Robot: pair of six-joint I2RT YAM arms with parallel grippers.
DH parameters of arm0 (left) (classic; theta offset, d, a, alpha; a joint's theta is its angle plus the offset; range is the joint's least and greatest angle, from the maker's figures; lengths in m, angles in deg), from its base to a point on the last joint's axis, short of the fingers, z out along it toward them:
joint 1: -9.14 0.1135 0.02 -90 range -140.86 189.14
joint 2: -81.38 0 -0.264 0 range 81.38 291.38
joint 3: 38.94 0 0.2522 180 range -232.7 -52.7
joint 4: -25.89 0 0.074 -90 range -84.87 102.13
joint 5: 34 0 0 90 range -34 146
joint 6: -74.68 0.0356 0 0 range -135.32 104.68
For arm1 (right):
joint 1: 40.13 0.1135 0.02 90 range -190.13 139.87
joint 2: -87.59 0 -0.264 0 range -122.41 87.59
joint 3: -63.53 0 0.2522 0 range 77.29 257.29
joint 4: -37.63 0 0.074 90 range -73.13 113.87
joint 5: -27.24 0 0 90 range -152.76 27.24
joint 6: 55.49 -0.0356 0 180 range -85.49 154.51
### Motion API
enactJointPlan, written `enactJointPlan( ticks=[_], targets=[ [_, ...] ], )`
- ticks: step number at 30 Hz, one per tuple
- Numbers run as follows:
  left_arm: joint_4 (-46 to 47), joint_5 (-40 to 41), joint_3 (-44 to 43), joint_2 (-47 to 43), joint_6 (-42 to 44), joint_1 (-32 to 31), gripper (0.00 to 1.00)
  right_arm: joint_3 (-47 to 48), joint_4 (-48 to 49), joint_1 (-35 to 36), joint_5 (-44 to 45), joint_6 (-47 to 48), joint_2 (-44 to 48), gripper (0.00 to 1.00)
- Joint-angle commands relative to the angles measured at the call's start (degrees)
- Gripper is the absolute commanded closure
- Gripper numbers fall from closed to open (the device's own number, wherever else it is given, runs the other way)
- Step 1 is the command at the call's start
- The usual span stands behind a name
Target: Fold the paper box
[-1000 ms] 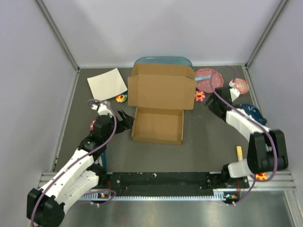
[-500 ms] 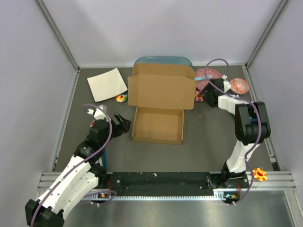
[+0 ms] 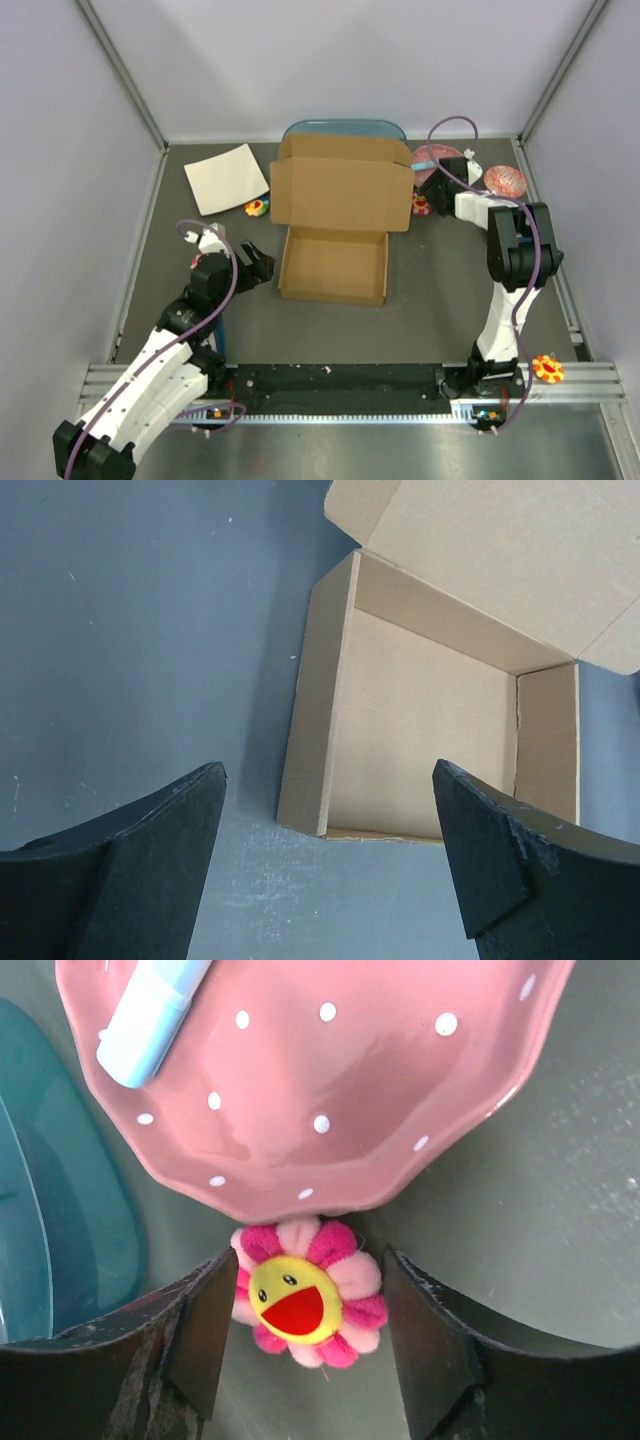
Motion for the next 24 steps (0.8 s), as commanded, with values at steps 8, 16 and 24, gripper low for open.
enactJointPlan(
  ticks=[8, 16, 24],
  targets=[
    [2.06, 1.00, -1.33, 1.47, 1.36, 0.23, 0.10, 0.10, 2.99, -0.86, -0.45, 1.53, -1.40, 0.61],
    [2.58, -0.23, -0.90, 1.47, 0.83, 0.23, 0.10, -4.29, 3.34, -1.12, 0.61, 1.61, 2.99, 0.92],
    [2.59, -0.67, 0.60, -0.81, 0.92, 0.23, 0.10, -10.08, 2.38, -1.38, 2.01, 1.09, 11.68, 1.00]
  ],
)
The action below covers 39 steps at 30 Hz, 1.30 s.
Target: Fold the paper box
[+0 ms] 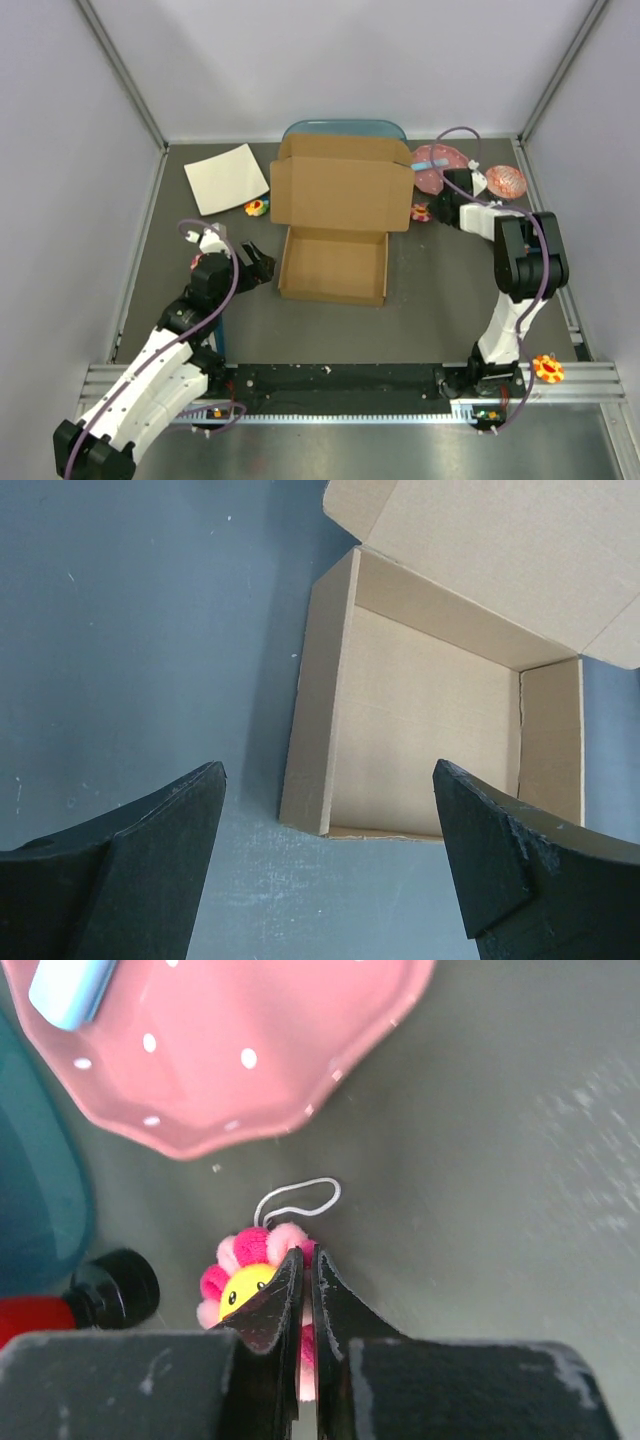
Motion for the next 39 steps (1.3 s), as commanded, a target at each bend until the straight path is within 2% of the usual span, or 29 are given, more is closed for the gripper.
enactJointPlan(
  ticks=[1, 5, 13, 17, 19, 21, 23, 25, 28, 31, 39],
  targets=[
    [2.32, -0.41, 0.71, -2.56, 0.02, 0.23, 0.10, -3.38, -0.88, -1.03, 2.27, 0.06, 9.35, 1.00],
    [1.53, -0.58, 0.97, -4.32, -0.42, 0.23, 0.10, -8.47, -6.76, -1.03, 4.82, -1.25, 19.36, 1.00],
    [0.65, 0.74, 0.89, -7.13, -0.50, 0.23, 0.10, -14.29, -16.87, 1.07, 7.72, -1.27, 47.31, 1.00],
    [-0.05, 1.00, 0.62, -7.84, -0.42, 0.23, 0.10, -12.63, -19.59, 7.39, 8.78, 1.90, 56.73, 1.00],
    [-0.05, 1.53, 0.80, -8.54, -0.50, 0.23, 0.09, -11.92, -19.78, 16.42, 10.70, 4.35, 58.49, 1.00],
    [-0.05, 2.14, 1.23, -8.80, -0.68, 0.23, 0.09, -12.53, -18.64, 25.02, 13.25, 5.33, 58.67, 1.00],
    [-0.23, 2.41, 1.59, -9.42, -1.29, 0.23, 0.09, -16.81, -14.71, 27.87, 10.03, 8.57, 58.85, 1.00],
    [-1.19, 2.76, 1.94, -10.38, -2.78, 0.23, 0.09, -20.69, -6.54, 30.42, 3.01, 10.51, 58.68, 1.00],
    [-2.33, 2.58, 2.73, -12.14, -3.93, 0.23, 0.09, -24.31, -2.56, 34.19, -1.41, 11.48, 54.21, 1.00],
    [-2.42, 2.41, 3.96, -13.73, -4.55, 0.23, 0.10, -22.91, -0.37, 36.66, -5.89, 12.53, 45.52, 1.00],
    [-6.20, 2.23, 3.52, -14.87, -4.37, 0.23, 0.10, -12.63, 4.30, 40.19, -8.18, 15.17, 26.70, 1.00]
  ],
)
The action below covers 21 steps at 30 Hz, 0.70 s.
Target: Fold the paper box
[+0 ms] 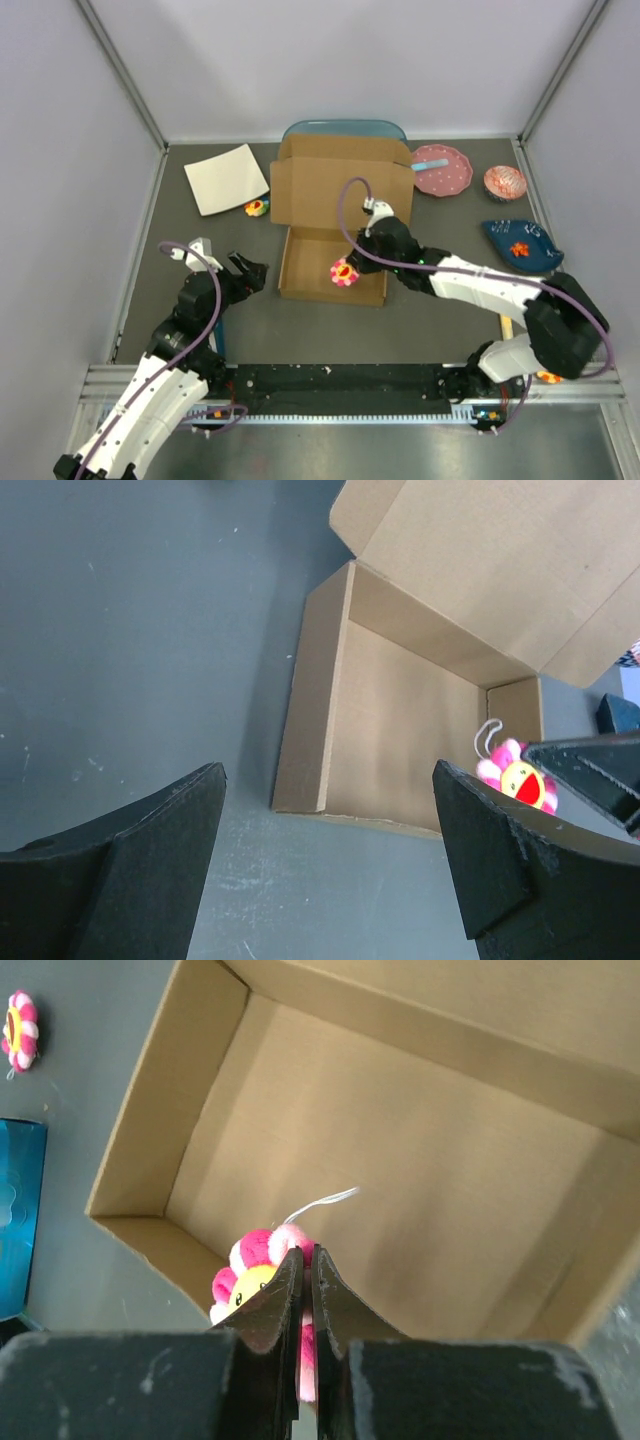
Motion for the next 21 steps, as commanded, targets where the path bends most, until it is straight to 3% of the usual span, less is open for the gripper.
enactJointPlan(
  ticks=[1, 8, 9, 13, 16, 21],
  targets=[
    [-1.79, 0.46, -0.17, -1.03, -0.41, 0.23, 0.10, 7.33, 7.23, 1.15, -2.26, 2.56, -7.77, 1.00],
    [-1.62, -0.50, 0.62, -1.39, -1.91, 0.23, 0.10, 9.10, 10.39, 1.42, 1.08, 6.78, -15.70, 0.98],
    [-1.70, -0.59, 0.71, -1.30, -1.82, 0.23, 0.11, 9.36, 10.92, 1.42, 1.78, 7.31, -16.32, 0.94],
    [-2.40, -0.24, 0.44, -1.39, -1.12, 0.23, 0.11, 10.24, 11.54, 1.42, 3.80, 8.80, -17.12, 0.55],
    [-2.58, 0.37, 0.09, -1.48, -0.24, 0.23, 0.11, 9.89, 11.80, 1.42, 5.38, 8.98, -15.28, 0.41],
    [-0.39, 0.38, 1.05, 1.06, -0.24, 0.23, 0.10, 8.48, 9.44, 2.29, 8.27, 9.68, -7.29, 0.35]
  ],
)
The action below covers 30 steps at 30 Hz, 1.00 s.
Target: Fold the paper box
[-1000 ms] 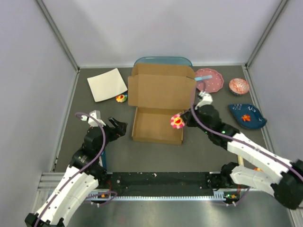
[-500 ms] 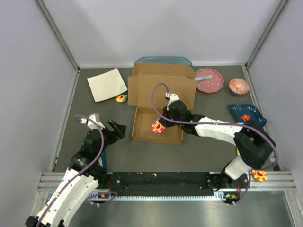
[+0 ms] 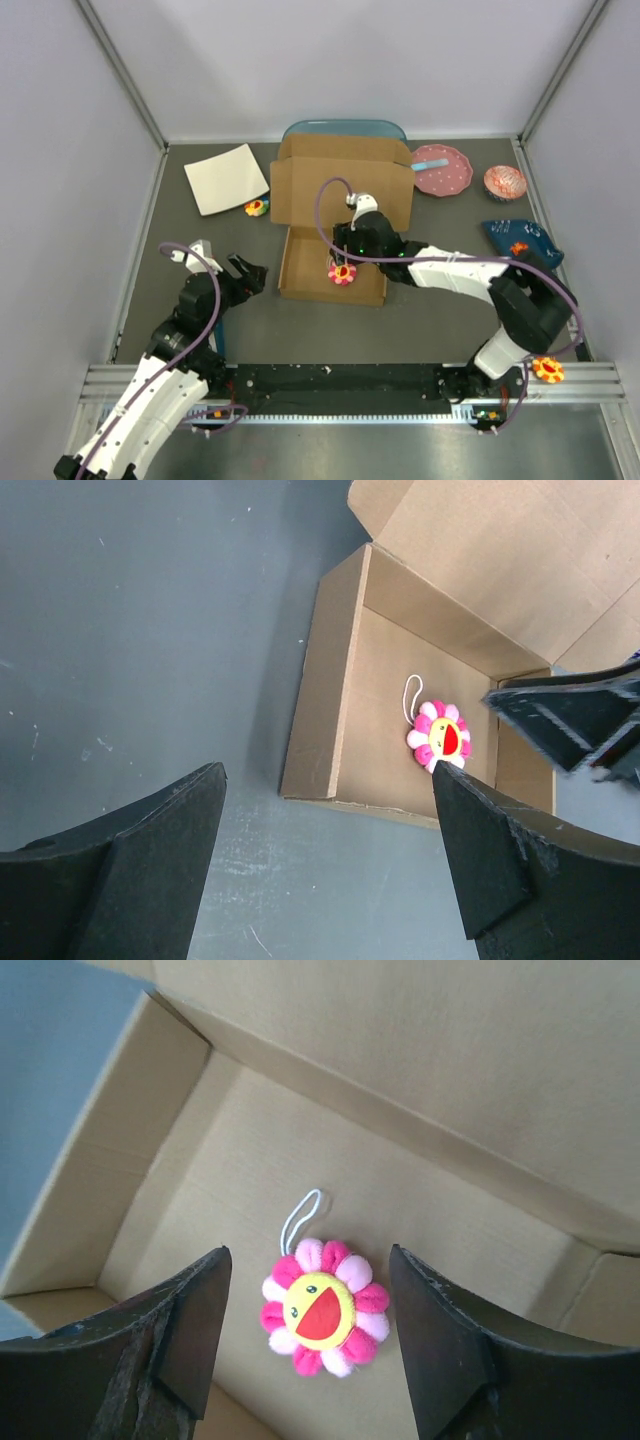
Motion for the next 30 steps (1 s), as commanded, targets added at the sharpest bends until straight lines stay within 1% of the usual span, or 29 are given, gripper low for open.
enactJointPlan(
  ticks=[1, 3, 8, 9, 11, 12, 16, 20, 22, 23, 26, 30],
  targets=[
    [3.66, 0.11, 1.04, 2.80, 0.33, 0.23, 0.11, 1.14, 0.21, 1.86, 4.98, 2.16, 11.75, 0.34],
    [6.11, -0.33, 1.56, 6.12, -0.46, 0.23, 0.11, 0.35, -3.13, 3.00, 7.26, 2.43, 15.54, 0.35],
    [13.06, 0.02, 2.88, 14.48, -2.92, 0.14, 0.11, -6.67, -8.57, 3.53, 12.54, 1.47, 31.27, 0.37],
    [14.29, 0.19, 3.14, 17.54, -3.36, 0.14, 0.11, -7.73, -10.50, 3.53, 15.60, 1.38, 33.38, 0.38],
    [18.07, 0.02, 2.97, 20.63, -4.16, 0.14, 0.12, -10.63, -12.45, 3.44, 18.60, 1.03, 39.08, 0.38],
    [19.30, -0.33, 2.88, 23.43, -4.24, 0.06, 0.11, -11.51, -14.46, 3.44, 21.23, 1.11, 40.51, 0.38],
    [27.37, -0.77, 2.53, 28.46, -3.90, -0.47, 0.11, -15.11, -19.38, 3.27, 24.06, -0.54, 42.54, 0.37],
    [31.69, 0.11, 1.48, 30.05, -2.40, -0.47, 0.07, -18.98, -20.10, 3.26, 23.36, -3.45, 45.26, 0.37],
    [33.54, -0.76, 0.95, 31.45, -1.44, -0.47, 0.06, -20.39, -20.01, 3.26, 22.84, -4.59, 45.80, 0.37],
    [35.03, -1.38, 0.17, 33.28, -0.91, -0.47, 0.07, -20.57, -19.75, 3.26, 22.66, -4.86, 45.45, 0.37],
    [35.48, -3.40, -1.59, 38.29, 0.06, -0.82, 0.07, -21.19, -19.66, 3.18, 23.18, -5.74, 43.34, 0.36],
    [38.55, -4.55, -0.99, 43.23, -0.99, -2.13, 0.09, -22.15, -17.56, 2.74, 22.66, -7.14, 40.44, 0.34]
  ],
)
